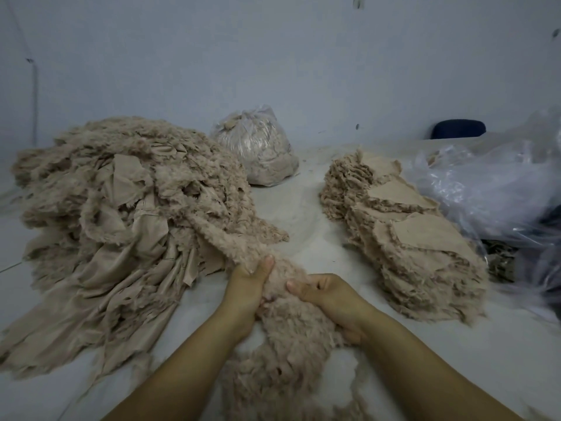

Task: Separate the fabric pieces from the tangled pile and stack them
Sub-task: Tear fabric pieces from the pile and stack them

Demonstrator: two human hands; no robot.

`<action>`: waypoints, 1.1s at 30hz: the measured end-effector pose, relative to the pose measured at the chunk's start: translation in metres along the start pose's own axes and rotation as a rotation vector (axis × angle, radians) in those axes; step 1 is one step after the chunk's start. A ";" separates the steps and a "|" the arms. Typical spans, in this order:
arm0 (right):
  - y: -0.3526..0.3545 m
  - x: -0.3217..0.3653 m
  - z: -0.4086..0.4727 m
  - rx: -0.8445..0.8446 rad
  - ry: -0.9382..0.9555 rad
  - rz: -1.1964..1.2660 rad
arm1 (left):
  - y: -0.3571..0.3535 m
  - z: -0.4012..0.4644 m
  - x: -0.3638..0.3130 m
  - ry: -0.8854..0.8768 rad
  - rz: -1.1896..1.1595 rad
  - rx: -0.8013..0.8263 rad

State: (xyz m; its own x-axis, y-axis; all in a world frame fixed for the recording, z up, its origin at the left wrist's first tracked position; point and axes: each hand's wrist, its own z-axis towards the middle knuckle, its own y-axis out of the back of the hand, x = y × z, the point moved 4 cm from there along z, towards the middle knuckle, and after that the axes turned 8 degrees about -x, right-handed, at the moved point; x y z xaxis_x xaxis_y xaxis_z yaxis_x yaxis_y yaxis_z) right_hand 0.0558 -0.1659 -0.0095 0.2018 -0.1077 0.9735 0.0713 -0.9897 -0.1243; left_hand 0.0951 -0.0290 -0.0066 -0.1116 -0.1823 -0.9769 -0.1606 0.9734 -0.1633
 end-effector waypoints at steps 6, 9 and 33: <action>0.011 0.004 -0.004 -0.044 0.041 -0.108 | 0.020 0.014 0.000 0.134 -0.156 -0.129; 0.021 0.005 -0.004 -0.103 0.041 -0.078 | 0.027 0.022 0.003 0.177 -0.169 -0.055; 0.015 0.011 -0.004 -0.348 0.281 0.020 | -0.020 -0.020 0.014 0.135 -0.113 0.474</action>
State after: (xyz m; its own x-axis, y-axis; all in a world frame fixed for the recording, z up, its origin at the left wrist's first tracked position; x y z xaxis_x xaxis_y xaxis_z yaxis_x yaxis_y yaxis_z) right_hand 0.0552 -0.1825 0.0005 -0.0764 -0.1008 0.9920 -0.2727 -0.9548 -0.1180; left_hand 0.0767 -0.0534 -0.0145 -0.2497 -0.2756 -0.9283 0.2803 0.8970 -0.3418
